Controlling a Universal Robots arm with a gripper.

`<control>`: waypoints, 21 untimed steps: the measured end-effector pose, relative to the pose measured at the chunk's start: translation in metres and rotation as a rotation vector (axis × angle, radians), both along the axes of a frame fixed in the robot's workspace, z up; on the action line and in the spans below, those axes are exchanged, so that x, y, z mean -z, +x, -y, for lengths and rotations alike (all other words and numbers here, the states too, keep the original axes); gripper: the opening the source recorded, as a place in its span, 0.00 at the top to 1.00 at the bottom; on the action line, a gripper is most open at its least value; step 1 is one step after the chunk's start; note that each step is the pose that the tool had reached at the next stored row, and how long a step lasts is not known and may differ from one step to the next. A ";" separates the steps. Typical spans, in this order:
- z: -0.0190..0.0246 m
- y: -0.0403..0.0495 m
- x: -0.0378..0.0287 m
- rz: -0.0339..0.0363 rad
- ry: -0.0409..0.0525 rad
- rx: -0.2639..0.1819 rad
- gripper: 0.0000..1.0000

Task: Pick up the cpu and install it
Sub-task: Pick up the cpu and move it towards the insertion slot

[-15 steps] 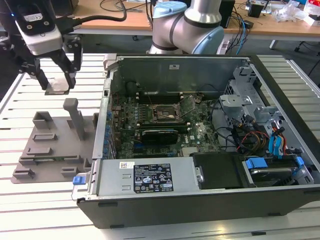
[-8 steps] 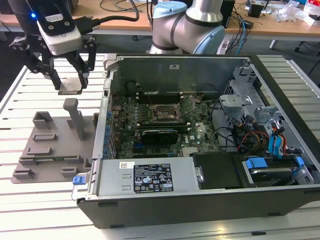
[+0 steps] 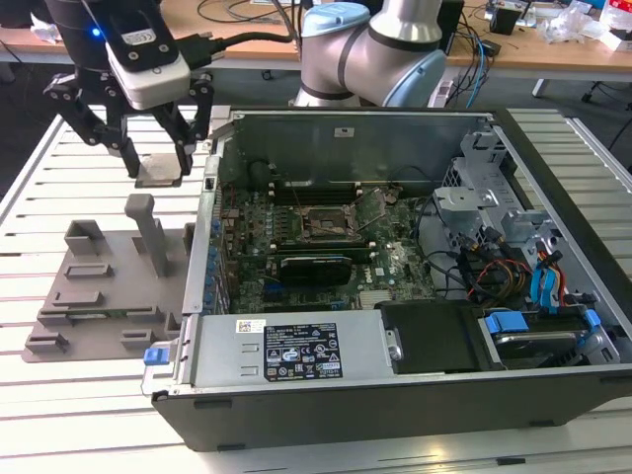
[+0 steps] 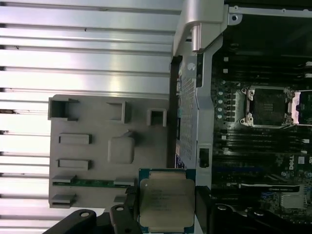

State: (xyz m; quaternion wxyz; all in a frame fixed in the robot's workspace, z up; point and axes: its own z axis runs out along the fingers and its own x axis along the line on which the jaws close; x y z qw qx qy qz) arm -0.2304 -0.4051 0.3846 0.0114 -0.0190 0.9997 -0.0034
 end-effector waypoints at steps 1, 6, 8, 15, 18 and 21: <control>0.0000 0.0030 0.0003 0.0000 -0.0001 0.000 0.45; -0.0006 0.0173 0.0014 0.0000 -0.0006 0.000 0.45; -0.0009 0.0240 0.0020 0.0000 -0.0011 0.000 0.45; -0.0021 0.0427 0.0042 0.0000 -0.0027 0.000 0.45; -0.0031 0.0529 0.0052 0.0000 -0.0036 0.000 0.45; -0.0038 0.0616 0.0060 0.0000 -0.0046 0.000 0.45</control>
